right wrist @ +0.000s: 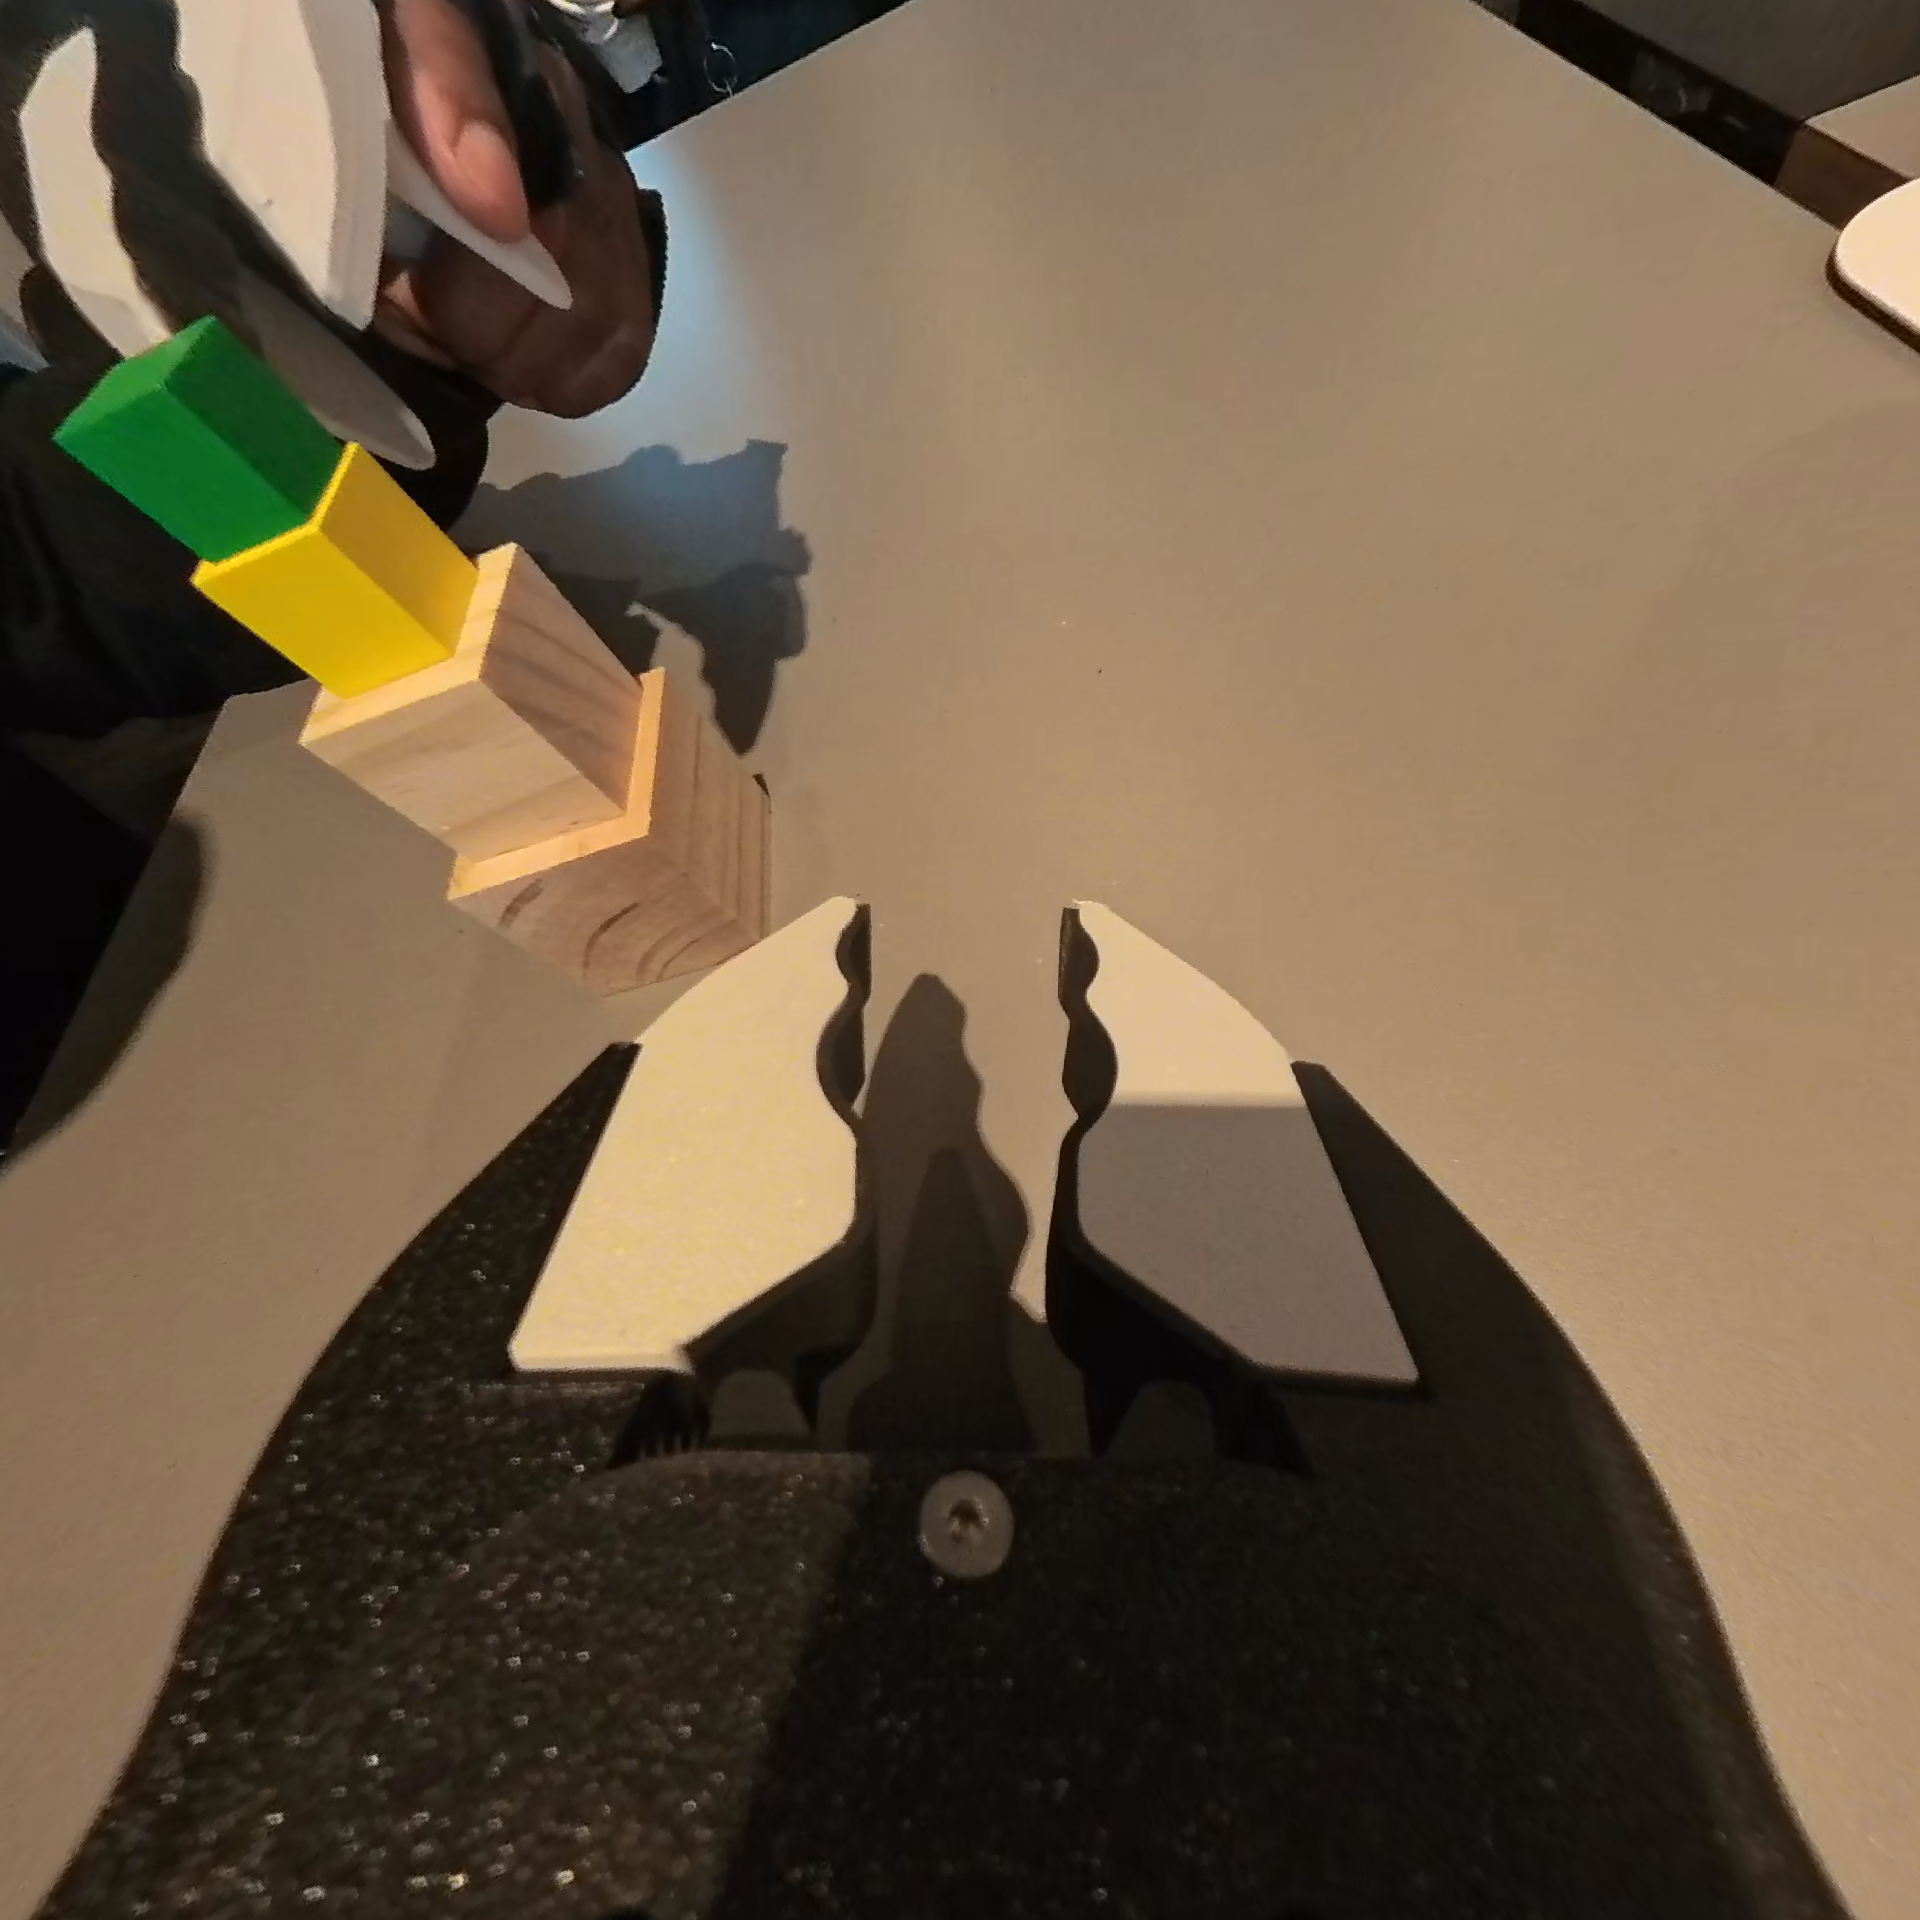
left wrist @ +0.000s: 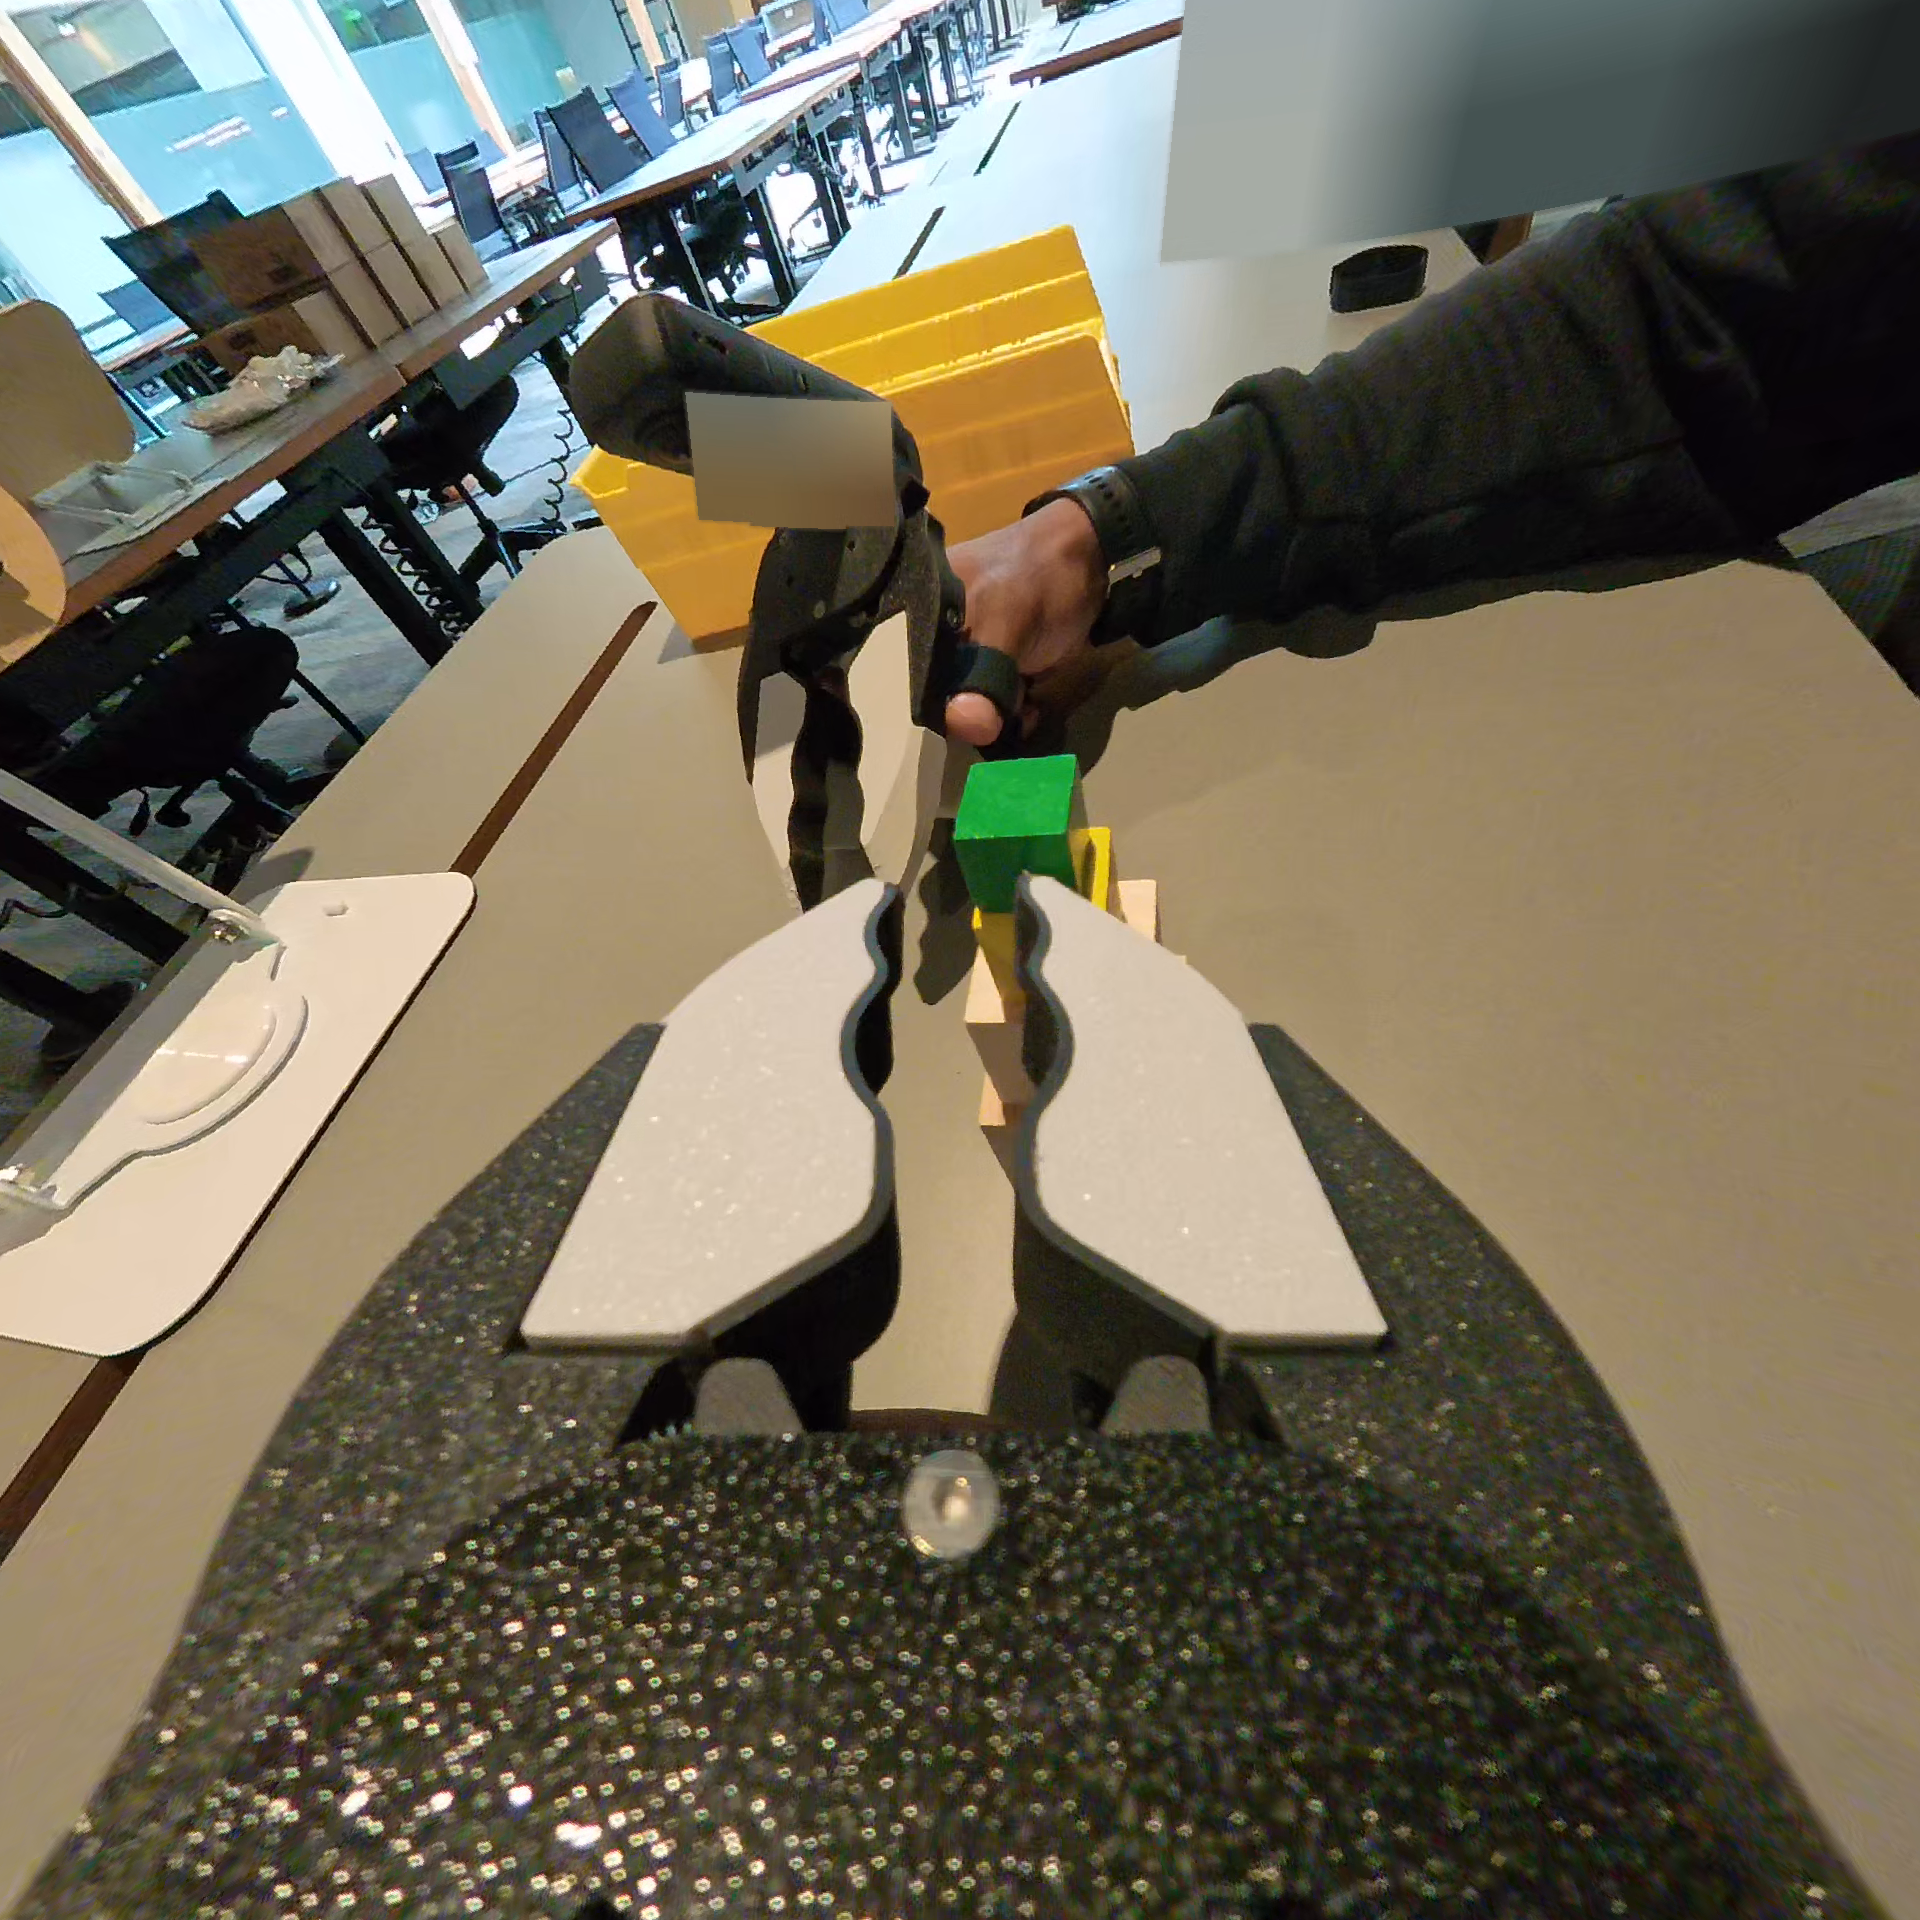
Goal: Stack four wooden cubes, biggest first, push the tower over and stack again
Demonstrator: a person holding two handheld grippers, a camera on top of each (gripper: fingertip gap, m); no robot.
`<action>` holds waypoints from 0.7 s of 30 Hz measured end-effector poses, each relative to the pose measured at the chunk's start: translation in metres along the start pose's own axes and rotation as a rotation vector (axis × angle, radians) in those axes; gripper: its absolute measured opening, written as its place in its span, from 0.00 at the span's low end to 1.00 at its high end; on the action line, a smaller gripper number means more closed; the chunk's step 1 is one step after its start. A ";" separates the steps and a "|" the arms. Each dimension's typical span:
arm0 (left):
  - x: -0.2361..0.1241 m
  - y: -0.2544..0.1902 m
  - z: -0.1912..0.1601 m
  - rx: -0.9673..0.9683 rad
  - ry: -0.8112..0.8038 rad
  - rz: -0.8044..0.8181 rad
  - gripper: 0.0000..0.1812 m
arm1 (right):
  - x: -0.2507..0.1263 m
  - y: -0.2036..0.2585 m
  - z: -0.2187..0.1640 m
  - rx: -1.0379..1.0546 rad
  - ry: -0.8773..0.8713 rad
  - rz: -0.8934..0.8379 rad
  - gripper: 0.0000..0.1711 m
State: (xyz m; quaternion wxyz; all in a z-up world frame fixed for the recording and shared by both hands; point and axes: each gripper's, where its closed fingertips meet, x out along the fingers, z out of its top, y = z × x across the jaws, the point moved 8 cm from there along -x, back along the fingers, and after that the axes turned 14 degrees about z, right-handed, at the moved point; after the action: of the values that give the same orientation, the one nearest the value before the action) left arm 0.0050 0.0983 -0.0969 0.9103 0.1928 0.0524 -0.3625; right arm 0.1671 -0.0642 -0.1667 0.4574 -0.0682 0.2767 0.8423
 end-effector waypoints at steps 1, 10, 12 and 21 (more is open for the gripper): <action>0.000 0.000 0.000 0.000 0.000 0.000 0.11 | 0.000 0.000 0.000 0.000 0.000 0.000 0.20; -0.022 0.010 -0.020 -0.008 0.009 -0.107 0.02 | 0.000 0.000 0.000 0.000 -0.001 0.000 0.20; -0.029 0.001 -0.024 -0.011 -0.033 -0.201 0.00 | 0.000 0.000 0.000 -0.003 0.001 -0.004 0.20; -0.017 -0.075 -0.020 0.071 -0.066 -0.419 0.00 | 0.001 0.000 0.000 -0.003 0.005 -0.012 0.20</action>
State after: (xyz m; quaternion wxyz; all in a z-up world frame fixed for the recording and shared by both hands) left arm -0.0574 0.0669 -0.1353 0.8089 0.1976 0.0485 -0.5515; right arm 0.1667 -0.0636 -0.1672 0.4618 -0.0727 0.2760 0.8398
